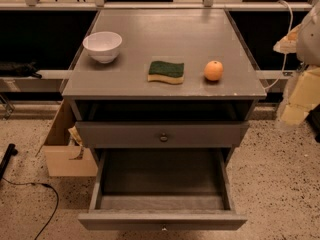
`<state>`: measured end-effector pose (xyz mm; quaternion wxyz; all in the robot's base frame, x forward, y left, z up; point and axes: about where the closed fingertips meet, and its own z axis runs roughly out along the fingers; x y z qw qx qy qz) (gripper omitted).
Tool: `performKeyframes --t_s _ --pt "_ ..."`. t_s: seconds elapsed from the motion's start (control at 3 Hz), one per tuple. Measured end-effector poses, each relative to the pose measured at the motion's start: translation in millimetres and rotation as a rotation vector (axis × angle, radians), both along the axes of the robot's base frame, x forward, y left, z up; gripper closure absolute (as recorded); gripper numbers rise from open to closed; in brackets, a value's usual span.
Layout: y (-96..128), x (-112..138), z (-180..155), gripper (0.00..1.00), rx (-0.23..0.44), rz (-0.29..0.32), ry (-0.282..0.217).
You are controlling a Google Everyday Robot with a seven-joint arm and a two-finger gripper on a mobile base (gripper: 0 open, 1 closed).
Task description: Place sponge into middle drawer
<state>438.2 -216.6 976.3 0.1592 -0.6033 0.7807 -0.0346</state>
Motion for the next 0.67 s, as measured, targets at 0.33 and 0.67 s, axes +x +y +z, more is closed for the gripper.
performKeyframes --t_s 0.33,0.67 --pt "0.0 0.0 0.0 0.0 0.0 0.0 0.0" --pt "-3.8 1.1 2.8 0.0 0.038 0.002 -0.007"
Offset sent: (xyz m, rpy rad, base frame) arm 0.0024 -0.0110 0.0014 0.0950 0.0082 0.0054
